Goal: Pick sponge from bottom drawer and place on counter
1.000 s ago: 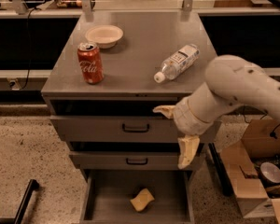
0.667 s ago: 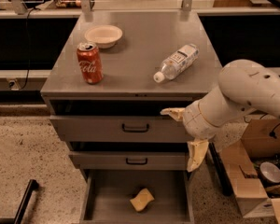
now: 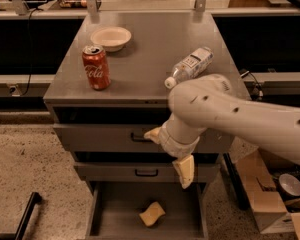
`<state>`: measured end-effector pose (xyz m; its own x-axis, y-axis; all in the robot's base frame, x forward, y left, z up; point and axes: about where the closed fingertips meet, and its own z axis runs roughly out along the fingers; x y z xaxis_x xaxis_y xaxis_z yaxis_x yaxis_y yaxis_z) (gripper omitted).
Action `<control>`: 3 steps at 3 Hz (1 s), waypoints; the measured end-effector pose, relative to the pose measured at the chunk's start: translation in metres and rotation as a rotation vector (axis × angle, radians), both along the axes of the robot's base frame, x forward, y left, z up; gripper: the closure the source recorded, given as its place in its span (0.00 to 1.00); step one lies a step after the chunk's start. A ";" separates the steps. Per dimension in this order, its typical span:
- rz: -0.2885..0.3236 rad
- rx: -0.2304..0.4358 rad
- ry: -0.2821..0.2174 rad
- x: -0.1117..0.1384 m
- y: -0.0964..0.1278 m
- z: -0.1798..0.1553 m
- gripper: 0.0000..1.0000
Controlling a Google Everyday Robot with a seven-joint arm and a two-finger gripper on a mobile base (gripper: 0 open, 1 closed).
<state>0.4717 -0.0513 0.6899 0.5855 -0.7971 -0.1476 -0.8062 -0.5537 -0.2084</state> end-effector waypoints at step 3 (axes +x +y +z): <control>0.277 -0.363 -0.084 -0.007 -0.027 -0.096 0.00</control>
Offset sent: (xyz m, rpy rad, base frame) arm -0.0105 -0.0680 -0.1393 -0.5204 -0.1134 0.3184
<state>0.4652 -0.0785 0.5941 0.7816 -0.6005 0.1688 -0.6064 -0.7949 -0.0198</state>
